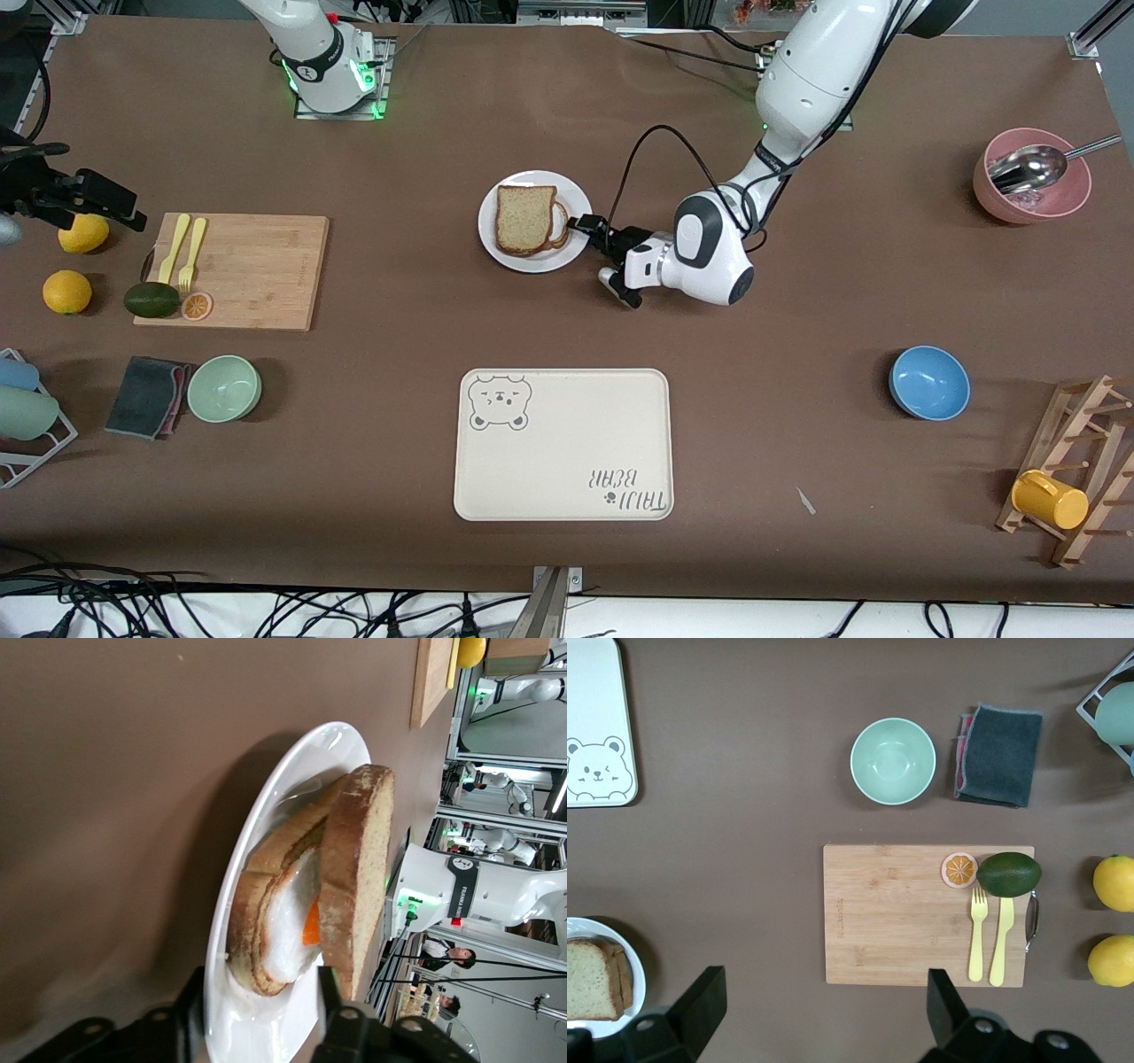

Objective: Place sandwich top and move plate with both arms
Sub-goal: 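Lower the left gripper and grasp the plate rim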

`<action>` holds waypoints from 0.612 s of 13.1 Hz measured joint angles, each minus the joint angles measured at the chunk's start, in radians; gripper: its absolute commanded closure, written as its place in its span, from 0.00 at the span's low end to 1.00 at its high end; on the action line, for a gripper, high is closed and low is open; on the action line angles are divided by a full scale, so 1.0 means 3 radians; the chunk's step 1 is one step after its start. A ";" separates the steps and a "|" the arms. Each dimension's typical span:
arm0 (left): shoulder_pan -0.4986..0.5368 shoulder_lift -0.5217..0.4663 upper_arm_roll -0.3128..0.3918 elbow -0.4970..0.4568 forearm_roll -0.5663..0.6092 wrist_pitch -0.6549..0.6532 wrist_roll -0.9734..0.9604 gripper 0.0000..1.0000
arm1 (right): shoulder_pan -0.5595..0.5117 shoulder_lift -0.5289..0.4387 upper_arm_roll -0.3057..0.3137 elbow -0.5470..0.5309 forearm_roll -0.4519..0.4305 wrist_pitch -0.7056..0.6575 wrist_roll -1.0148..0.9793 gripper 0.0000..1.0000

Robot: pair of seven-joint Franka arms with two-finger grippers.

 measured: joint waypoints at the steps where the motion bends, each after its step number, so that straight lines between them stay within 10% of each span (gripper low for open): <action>1: -0.0017 0.0003 0.0000 0.0000 -0.0006 0.0002 0.0000 0.75 | 0.0000 0.0000 0.0000 0.0000 0.0000 0.0000 0.0000 0.00; 8: -0.0068 0.0037 0.0001 -0.0002 -0.0006 0.0011 0.0000 1.00 | 0.0000 0.0000 0.0000 0.0000 0.0000 0.0000 0.0000 0.00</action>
